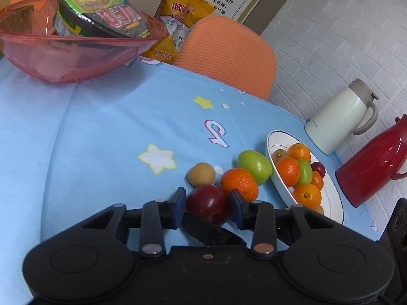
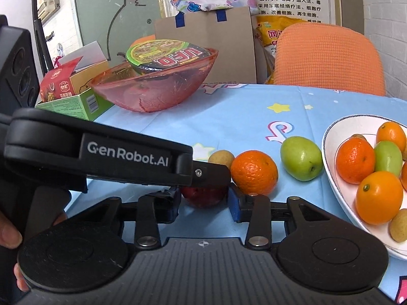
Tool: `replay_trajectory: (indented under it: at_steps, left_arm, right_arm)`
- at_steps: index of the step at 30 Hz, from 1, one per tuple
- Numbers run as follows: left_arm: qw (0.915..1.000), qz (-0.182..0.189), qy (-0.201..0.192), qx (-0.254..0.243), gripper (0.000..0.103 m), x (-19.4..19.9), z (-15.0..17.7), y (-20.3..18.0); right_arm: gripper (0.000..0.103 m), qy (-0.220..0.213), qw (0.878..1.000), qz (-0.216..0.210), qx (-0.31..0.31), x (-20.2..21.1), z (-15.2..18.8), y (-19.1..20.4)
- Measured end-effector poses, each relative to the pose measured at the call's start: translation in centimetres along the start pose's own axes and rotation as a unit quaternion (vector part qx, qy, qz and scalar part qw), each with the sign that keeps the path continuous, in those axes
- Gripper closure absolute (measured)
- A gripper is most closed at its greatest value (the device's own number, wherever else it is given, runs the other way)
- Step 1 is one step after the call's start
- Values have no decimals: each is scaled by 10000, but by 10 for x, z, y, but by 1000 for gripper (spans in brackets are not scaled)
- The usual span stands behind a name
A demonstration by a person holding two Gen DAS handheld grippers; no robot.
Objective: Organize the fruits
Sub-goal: 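Grasp a dark red plum with the left tool while the right tool closes beside it, then carry the held plum with both tools over the white plate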
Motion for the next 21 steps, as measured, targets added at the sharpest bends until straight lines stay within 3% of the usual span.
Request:
replay_trajectory:
  at_steps: [12,21]
  left_arm:
    - [9987,25,-236,-461,15,28,1,-56]
    - [9944,325,-155,-989,15,12,13,-125]
  right_arm:
    - [37,-598,9981,98,-52,54,-3,-9]
    - [37,-973,9931,521,-393,103,8,-56]
Point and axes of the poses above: each gripper's, at about its wrist camera, not at the fingertips, and x roughly against the way its jaws point, y to its left, z to its underside, the point moved 5 cm from there along -x, roughly the way its jaws point, and after that the axes turned 1 degree about y, right-handed, at the moved point
